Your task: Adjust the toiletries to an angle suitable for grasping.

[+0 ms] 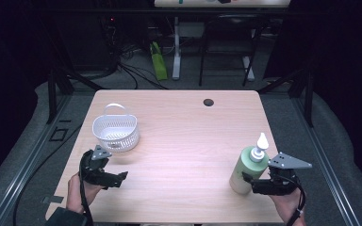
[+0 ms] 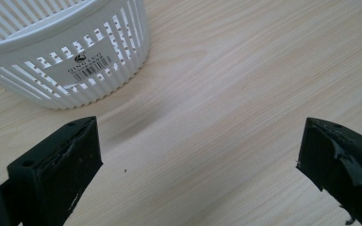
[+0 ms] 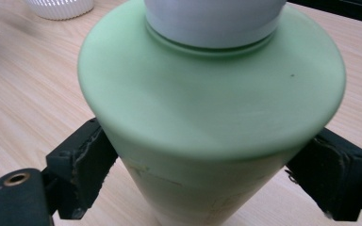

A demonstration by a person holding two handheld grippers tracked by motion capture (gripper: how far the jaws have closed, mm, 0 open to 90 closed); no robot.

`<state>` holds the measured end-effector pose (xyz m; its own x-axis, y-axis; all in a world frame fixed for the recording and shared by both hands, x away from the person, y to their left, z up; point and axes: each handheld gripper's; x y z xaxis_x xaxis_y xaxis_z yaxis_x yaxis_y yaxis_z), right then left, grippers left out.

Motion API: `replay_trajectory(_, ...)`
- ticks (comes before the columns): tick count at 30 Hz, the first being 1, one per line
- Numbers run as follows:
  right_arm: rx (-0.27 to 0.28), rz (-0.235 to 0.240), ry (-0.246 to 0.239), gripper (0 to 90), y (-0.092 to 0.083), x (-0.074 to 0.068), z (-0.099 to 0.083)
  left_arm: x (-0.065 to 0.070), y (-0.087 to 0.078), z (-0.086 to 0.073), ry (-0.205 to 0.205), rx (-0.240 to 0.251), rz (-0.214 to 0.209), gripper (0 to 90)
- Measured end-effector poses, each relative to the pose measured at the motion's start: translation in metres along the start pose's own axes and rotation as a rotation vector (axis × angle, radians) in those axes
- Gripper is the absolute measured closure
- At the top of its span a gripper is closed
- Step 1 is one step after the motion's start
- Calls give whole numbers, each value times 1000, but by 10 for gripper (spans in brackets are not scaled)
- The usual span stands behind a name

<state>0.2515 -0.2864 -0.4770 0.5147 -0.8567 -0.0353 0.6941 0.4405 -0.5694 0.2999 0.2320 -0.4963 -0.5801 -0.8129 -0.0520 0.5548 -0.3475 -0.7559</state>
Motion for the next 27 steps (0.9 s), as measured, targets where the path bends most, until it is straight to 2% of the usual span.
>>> replay_trajectory(10,5,-12,11,126,15,-9,9,-1,1,1,-1,-7,-10,0)
replay_trajectory(27,-1,-4,1,126,39,-24,26,-2,2,1,-12,-2,-26,1)
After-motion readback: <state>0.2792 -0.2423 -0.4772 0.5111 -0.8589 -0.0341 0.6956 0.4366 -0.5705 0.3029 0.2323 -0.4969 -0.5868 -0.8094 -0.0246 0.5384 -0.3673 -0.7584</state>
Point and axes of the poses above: each handheld gripper's, and its own axes: y roughly forward along the jaws, z roughly out of its top, x roughly to its right, and after that the axes turned 2 degrees about y, right-handed
